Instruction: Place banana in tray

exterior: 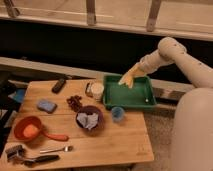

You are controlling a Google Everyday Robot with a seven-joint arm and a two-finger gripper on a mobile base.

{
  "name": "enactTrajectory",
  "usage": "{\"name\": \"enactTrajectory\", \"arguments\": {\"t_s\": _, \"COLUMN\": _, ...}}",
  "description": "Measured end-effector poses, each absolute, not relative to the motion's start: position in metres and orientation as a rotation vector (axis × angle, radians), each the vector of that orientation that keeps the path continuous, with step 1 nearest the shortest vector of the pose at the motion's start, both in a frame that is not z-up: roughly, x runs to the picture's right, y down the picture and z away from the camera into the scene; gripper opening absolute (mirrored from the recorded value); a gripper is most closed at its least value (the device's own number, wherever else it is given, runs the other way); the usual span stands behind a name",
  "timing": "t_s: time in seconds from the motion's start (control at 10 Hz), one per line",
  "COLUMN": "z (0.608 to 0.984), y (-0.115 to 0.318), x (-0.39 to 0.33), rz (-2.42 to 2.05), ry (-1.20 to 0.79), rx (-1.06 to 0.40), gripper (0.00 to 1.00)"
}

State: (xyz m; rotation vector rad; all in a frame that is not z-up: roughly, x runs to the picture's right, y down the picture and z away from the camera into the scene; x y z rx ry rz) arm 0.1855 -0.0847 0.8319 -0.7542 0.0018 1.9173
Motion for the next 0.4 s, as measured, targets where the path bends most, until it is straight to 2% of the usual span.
{"name": "enactTrajectory", "arguments": {"t_s": 0.1, "z": 0.838, "y": -0.083, "x": 0.184, "rz": 1.935, "ry": 0.023, "rx": -0.769, "gripper": 0.8}}
{"name": "enactTrajectory", "arguments": {"t_s": 0.4, "z": 0.849, "y": -0.079, "x": 0.19, "rz": 2.02, "ry": 0.073, "rx": -0.79, "gripper": 0.8}}
